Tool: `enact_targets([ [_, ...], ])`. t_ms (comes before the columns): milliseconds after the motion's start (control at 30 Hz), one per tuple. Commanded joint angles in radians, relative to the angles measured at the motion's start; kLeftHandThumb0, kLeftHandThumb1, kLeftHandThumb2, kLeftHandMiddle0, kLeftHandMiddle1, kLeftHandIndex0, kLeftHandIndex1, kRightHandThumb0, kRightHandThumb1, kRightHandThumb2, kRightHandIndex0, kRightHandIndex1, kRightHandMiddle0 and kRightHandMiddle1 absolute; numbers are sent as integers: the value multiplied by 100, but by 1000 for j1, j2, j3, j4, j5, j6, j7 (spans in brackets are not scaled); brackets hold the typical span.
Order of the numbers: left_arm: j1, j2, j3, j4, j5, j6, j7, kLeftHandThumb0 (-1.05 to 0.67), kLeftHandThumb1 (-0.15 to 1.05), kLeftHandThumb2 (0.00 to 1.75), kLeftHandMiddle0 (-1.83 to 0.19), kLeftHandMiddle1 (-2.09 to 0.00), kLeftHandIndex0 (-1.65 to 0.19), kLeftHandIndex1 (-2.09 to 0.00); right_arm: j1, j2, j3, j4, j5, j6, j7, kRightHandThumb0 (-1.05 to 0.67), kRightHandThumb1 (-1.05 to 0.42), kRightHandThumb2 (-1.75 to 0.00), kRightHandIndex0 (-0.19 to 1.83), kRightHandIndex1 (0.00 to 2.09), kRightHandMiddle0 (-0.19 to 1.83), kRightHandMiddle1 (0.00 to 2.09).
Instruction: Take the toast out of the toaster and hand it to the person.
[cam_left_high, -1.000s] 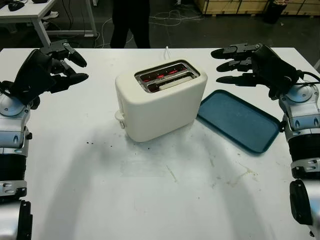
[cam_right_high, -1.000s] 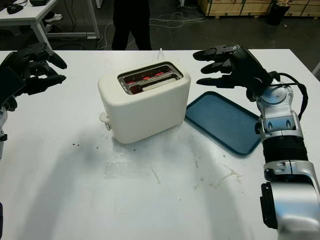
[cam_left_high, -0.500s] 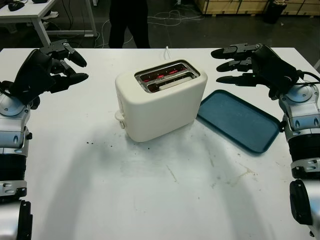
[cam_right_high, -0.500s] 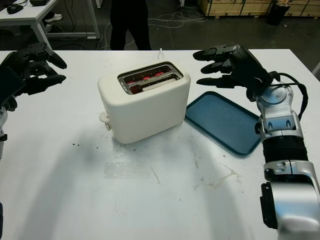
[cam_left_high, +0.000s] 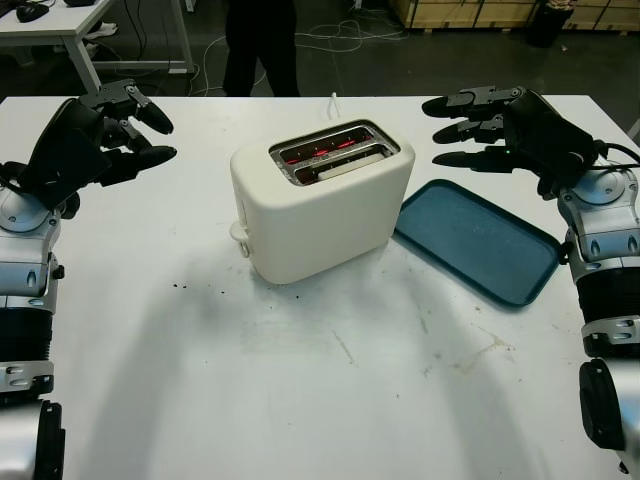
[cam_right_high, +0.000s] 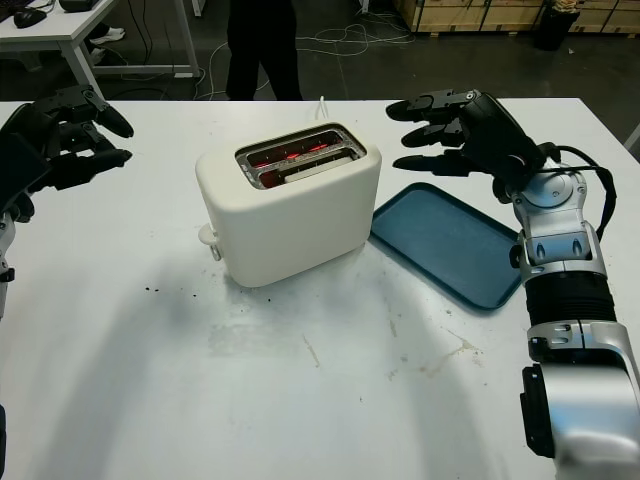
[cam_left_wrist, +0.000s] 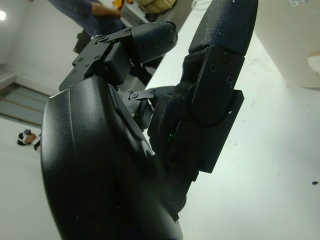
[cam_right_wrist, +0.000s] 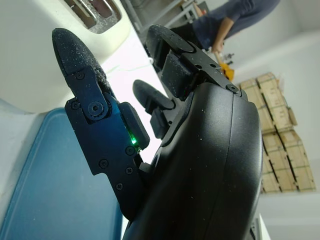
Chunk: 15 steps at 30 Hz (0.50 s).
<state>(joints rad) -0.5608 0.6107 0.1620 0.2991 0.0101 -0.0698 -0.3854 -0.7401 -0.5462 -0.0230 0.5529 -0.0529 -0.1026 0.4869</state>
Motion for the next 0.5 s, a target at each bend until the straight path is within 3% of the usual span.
enact_targets([
  [0, 7, 3, 2, -1, -5, -16, -1, -105, 92, 5, -52, -148, -43, -140, -9, -3, -3, -2, 2, -5, -3, -69, -75, 0, 56, 54, 74, 0],
  [467, 5, 4, 4, 6, -7, -12, -1, -105, 92, 4, -53, -147, -45, -138, -11, 3, -8, -1, 8, 5, -4, -69, -73, 0, 58, 54, 75, 1],
])
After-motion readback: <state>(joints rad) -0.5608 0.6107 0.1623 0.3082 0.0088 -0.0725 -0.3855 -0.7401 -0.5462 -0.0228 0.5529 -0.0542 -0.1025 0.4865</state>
